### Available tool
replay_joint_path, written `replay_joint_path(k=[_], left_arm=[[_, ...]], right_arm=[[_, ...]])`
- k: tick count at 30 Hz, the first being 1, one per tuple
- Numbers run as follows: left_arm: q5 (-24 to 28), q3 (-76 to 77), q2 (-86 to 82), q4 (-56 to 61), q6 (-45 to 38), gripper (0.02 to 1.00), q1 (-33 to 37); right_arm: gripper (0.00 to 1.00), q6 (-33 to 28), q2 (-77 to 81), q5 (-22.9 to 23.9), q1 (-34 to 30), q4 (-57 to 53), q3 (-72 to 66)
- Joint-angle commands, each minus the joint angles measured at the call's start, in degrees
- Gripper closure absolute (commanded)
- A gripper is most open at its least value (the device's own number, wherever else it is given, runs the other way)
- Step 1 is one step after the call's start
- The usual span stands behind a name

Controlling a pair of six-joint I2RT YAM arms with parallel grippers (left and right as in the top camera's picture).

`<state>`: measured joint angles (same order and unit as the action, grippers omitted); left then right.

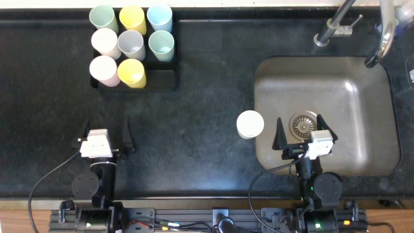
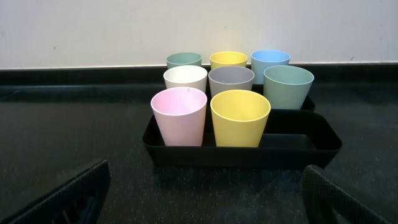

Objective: Store Cups

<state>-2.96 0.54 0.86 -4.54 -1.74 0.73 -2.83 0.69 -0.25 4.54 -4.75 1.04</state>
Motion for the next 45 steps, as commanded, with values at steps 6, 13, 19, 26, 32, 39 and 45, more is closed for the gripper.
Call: replay_joint_path(k=[6,13,19,26,32,39,45], left_arm=[[0.94,-0.07,-0.70,-0.26,-1.07,0.018,-0.20],[0.94,-0.07,-0.70,-0.26,-1.07,0.018,-0.20],[0.94,-0.07,-0.70,-0.26,-1.07,0.018,-0.20],[0.94,-0.07,-0.70,-0.26,-1.07,0.018,-0.20],[0.94,-0.07,-0.70,-0.26,-1.07,0.018,-0.20],[0.94,-0.07,-0.70,-0.26,-1.07,0.018,-0.20],[0.94,-0.07,-0.70,-0.26,-1.07,0.018,-0.20]], right_arm=[[0.005,23.41,9.33,-5.35,-0.02,-7.76,10.60],[0.003,24.50,35.45,-18.10,0.00,-33.62,48.28],[0.005,23.41,56.59,-18.21,0.07,-59.69,73.75],[0.003,20.11,72.41,-16.81,0.07,-67.41,77.92],[0.003,14.97,80.54,-15.89,0.94,-68.70,77.92],[0.003,11.34,85.26,-12.22,4.17,-70.55,77.92],[0.003,9.18,88.74,-6.01,5.18,-71.28,77.85]])
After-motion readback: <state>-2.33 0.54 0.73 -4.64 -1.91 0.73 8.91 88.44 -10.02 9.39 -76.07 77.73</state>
